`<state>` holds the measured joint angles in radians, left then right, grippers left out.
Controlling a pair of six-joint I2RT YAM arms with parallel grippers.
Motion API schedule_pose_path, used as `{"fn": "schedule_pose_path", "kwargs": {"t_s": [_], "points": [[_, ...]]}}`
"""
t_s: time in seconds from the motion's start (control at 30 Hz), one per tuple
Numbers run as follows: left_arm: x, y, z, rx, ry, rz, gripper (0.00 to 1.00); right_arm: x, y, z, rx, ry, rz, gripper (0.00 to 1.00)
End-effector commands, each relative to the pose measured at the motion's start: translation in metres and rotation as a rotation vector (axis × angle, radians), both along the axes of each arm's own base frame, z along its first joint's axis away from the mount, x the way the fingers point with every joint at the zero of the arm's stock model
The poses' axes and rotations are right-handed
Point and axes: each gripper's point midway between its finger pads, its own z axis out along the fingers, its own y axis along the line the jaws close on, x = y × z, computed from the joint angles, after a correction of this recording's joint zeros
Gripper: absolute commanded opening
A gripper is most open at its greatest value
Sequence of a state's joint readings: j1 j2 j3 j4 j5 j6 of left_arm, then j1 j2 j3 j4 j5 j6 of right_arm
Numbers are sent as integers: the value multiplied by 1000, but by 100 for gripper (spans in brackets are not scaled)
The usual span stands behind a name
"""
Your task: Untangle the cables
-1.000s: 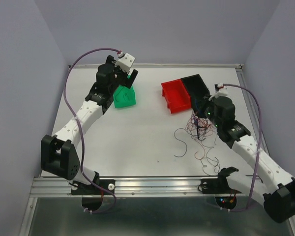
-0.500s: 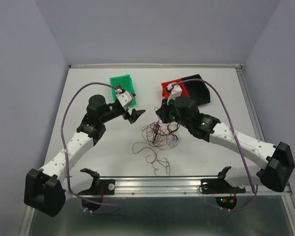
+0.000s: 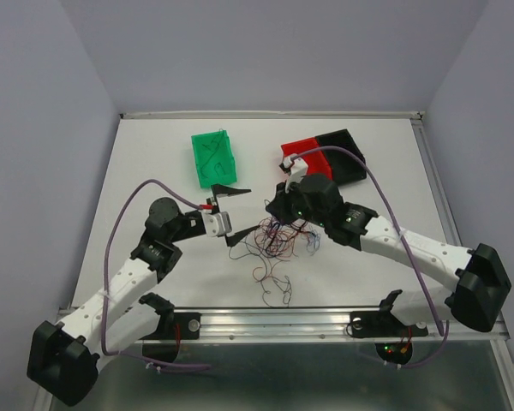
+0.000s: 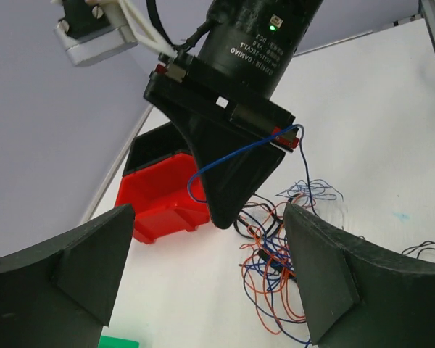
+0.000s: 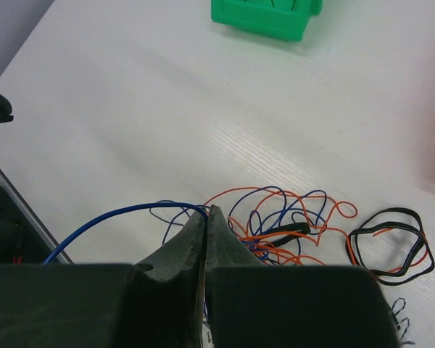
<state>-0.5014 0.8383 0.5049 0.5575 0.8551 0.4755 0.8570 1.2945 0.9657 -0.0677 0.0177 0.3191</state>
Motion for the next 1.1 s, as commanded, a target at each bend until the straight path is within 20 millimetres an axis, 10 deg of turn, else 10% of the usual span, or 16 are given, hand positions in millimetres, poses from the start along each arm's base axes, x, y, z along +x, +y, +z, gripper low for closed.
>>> {"fn": "schedule_pose_path", "kwargs": {"t_s": [0.0, 0.27, 0.53, 0.83, 1.07], "points": [[-1, -5, 11, -14, -109, 0, 93, -12, 22, 6, 40, -18, 88, 1], [5, -19, 5, 1, -70, -3, 76, -17, 39, 1, 41, -21, 118, 1], [3, -22, 13, -9, -53, 17, 0, -12, 40, -11, 15, -24, 102, 8], [-36, 11, 146, -239, -139, 51, 0, -1, 48, -43, 29, -67, 89, 30], [-58, 58, 303, -451, -262, 184, 0, 9, 46, -63, 18, -72, 35, 38]]}}
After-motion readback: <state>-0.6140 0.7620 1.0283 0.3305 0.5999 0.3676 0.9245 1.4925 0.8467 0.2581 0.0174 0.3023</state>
